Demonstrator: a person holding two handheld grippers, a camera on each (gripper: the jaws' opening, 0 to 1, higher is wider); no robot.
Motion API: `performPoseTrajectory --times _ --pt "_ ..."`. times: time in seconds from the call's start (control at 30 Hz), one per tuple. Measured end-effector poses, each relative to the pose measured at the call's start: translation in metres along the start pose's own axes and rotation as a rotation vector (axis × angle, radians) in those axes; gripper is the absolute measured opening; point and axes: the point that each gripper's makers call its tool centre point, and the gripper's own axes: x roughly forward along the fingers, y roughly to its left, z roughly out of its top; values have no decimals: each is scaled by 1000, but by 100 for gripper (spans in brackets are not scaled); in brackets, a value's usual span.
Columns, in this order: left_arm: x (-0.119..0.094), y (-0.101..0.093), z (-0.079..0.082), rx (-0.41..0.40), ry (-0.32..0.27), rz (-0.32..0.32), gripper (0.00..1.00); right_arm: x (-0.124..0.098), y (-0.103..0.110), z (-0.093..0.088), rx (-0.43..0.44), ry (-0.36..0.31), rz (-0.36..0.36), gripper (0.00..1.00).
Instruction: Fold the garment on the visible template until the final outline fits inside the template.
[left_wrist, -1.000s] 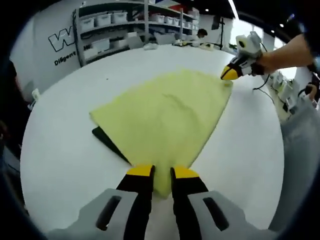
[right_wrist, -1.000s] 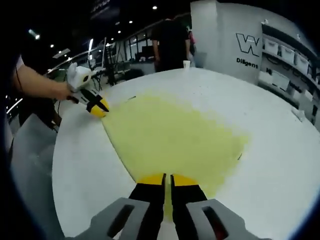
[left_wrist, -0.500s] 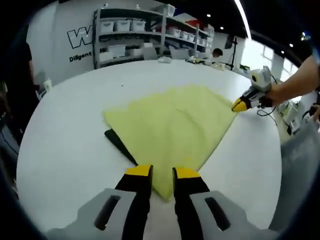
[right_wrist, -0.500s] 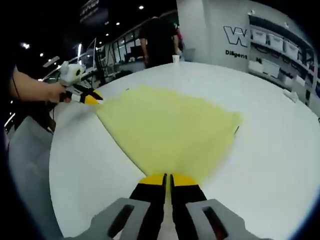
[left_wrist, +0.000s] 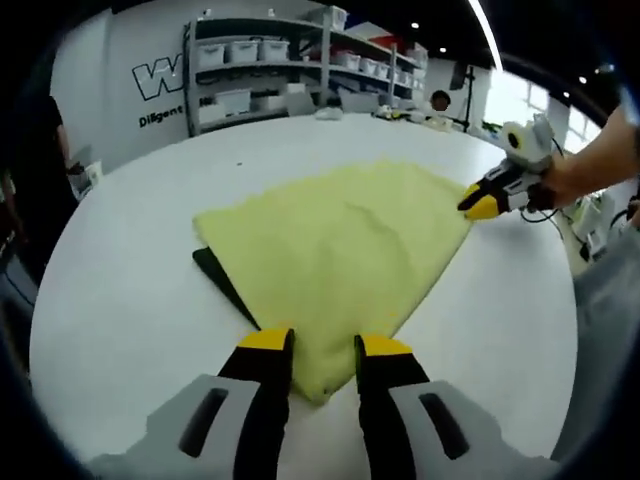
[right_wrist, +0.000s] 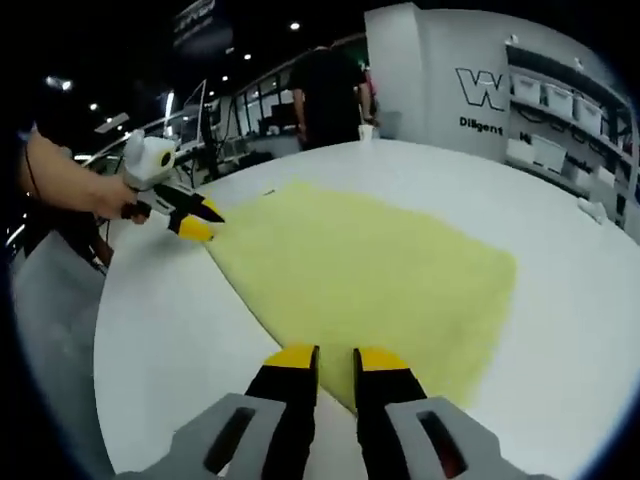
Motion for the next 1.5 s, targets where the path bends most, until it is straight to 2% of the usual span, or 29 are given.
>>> performPoseTrajectory --times 0.17,0.27,0.3,0.33,0.43,0.5,0.53,0.6,0.63,0.77,0.8,0.93,1.07,1.17,1.27,1.37,1.43,1.5 --pt "-4 1 -2 11 4 7 22 -12 -12 -10 2 9 -16 1" --pt "-9 4 3 -2 -6 19 22 -21 -19 -12 21 22 -33 3" --pt "-10 6 8 -9 -30 30 22 -24 -22 -9 38 10 -38 5" --pt "-10 9 11 -19 -41 37 23 -28 -28 3 50 -43 -56 7" --pt "-3 20 10 -39 -7 66 30 -32 -47 9 56 -45 -92 11" --pt "1 30 6 -73 22 105 35 -31 -56 7 55 -32 -109 11" --pt "4 27 8 -104 12 91 34 -31 -58 5 50 -24 -112 11" --pt "7 27 5 -114 26 95 34 -30 -58 0 44 -9 -106 10" --pt "6 25 7 -82 14 93 34 -29 -57 -4 39 3 -102 10" --pt "4 27 6 -91 18 104 35 -27 -56 -20 22 57 -109 12" --pt "1 26 5 -98 21 103 35 -29 -57 -16 27 38 -109 12" --pt "-17 25 8 -103 -5 126 32 -30 -57 -14 20 41 -119 13" --pt "-34 17 18 -117 -66 136 37 -37 -52 -3 23 2 -130 15" --pt "-49 7 22 -126 -96 137 46 -43 -45 5 29 -28 -143 21" --pt "-63 -6 26 -125 -130 122 51 -54 -39 12 30 -61 -163 26" --pt "-75 -14 30 -126 -160 120 57 -65 -31 20 95 -122 -192 34" --pt "-83 -22 31 -135 -176 116 63 -70 -25 18 98 -123 -203 39" --pt "-88 -33 32 -105 -181 103 65 -75 -17 17 111 -132 -212 44"
